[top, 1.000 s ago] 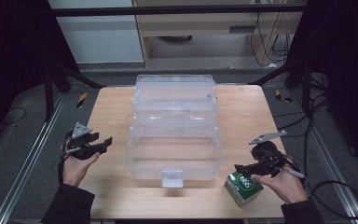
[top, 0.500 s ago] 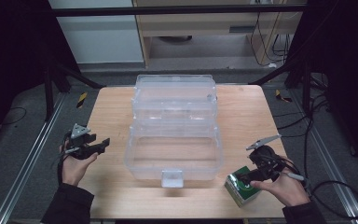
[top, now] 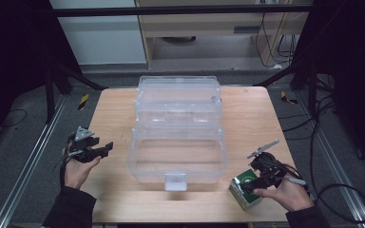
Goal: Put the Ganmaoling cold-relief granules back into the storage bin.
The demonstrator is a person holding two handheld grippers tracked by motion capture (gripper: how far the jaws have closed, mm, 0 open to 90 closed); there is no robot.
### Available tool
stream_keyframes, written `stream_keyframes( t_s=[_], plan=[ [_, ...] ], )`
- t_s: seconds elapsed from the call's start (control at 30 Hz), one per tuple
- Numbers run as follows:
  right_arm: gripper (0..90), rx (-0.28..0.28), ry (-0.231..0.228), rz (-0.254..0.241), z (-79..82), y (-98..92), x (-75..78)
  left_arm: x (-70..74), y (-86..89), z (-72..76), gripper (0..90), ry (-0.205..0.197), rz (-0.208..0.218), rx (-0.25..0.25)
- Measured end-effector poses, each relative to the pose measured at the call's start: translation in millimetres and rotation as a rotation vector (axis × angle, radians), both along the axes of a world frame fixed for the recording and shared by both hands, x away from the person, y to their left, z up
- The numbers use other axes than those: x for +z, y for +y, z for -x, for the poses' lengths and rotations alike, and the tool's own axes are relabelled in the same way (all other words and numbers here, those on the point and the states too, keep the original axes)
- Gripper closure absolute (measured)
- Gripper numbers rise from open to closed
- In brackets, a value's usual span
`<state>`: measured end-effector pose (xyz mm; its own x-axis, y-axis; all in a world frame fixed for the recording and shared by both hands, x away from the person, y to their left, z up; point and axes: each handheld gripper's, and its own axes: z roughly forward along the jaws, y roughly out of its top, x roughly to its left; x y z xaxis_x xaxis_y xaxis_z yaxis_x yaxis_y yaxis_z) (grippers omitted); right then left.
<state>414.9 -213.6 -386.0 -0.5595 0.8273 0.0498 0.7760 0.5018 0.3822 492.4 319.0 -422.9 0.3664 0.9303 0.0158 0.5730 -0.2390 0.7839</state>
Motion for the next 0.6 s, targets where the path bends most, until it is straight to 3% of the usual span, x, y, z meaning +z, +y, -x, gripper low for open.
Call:
stream_keyframes(
  t_s=[0.33,0.53,0.6],
  plan=[
    [8.7,0.004,0.048,0.034,-2.8,5.5,-10.1,-0.4,-3.5,0.4,37.5,0.007,-0.011,-0.01],
    [8.4,-0.035,0.092,0.039,-3.8,7.1,-15.7,-1.0,-4.5,0.5,37.4,0.009,-0.012,-0.013],
    [8.4,-0.021,0.089,0.042,-5.3,6.9,-18.2,-1.3,-4.9,0.4,37.3,0.012,-0.017,-0.017]
  ],
)
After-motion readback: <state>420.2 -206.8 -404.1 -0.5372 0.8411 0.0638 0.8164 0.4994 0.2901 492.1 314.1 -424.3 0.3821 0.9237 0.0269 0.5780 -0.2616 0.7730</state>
